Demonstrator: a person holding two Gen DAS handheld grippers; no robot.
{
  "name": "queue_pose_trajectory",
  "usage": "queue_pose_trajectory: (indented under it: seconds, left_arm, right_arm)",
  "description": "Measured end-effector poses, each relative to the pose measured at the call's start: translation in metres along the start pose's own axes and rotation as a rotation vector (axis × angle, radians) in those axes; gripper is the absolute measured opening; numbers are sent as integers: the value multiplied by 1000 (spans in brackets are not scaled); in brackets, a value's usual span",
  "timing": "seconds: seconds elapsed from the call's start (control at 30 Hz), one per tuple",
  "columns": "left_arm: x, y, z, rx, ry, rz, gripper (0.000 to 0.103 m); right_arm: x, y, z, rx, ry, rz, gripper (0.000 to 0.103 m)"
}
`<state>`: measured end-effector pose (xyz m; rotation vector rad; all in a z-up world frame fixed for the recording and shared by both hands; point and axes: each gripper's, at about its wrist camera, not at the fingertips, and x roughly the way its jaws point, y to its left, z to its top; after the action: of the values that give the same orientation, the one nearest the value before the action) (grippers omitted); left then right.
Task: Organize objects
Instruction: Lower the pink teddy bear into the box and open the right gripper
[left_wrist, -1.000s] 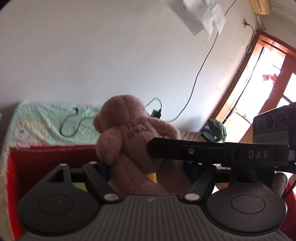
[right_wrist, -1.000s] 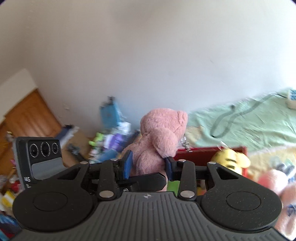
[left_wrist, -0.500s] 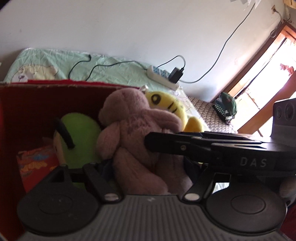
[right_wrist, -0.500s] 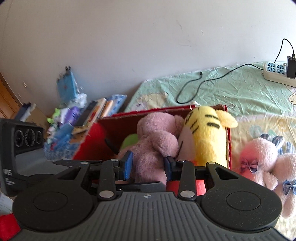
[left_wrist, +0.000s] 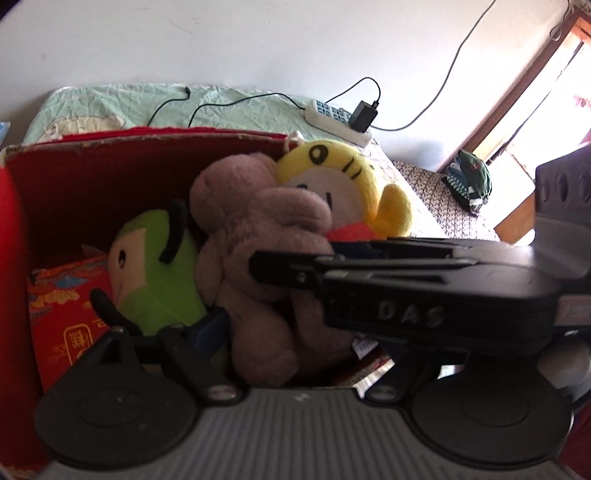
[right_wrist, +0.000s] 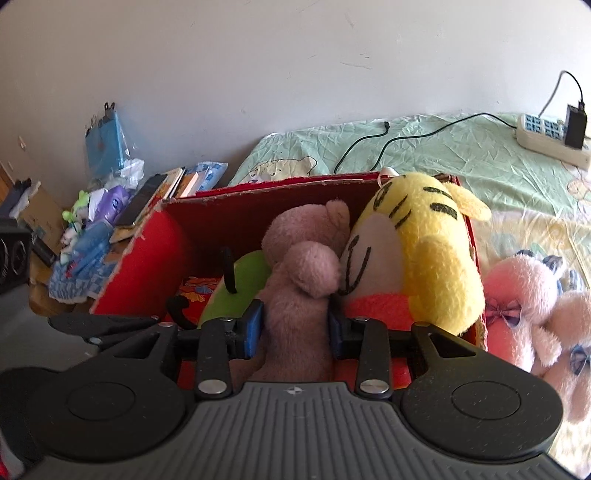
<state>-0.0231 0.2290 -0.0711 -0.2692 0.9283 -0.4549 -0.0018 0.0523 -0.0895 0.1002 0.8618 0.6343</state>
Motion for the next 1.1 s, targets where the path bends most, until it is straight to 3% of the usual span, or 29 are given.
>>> queue_pose_trajectory:
  seconds: [0.13, 0.27, 0.57, 1.1]
  left_arm:
    - [-1, -3, -2, 19, 13, 18, 88]
    - [-4, -2, -1, 23, 19, 22, 89]
    - [-1, -9, 2, 17, 43, 92, 91]
    - [-3, -31, -5, -8, 3, 286, 95]
  right_arm:
    - [-16, -4, -4, 70, -26, 21, 38]
    - [-27, -9, -7, 128, -25, 32, 27]
    - [-11, 2, -10, 97, 1, -21, 27]
    - [-46, -14, -23, 169, -69, 26, 28]
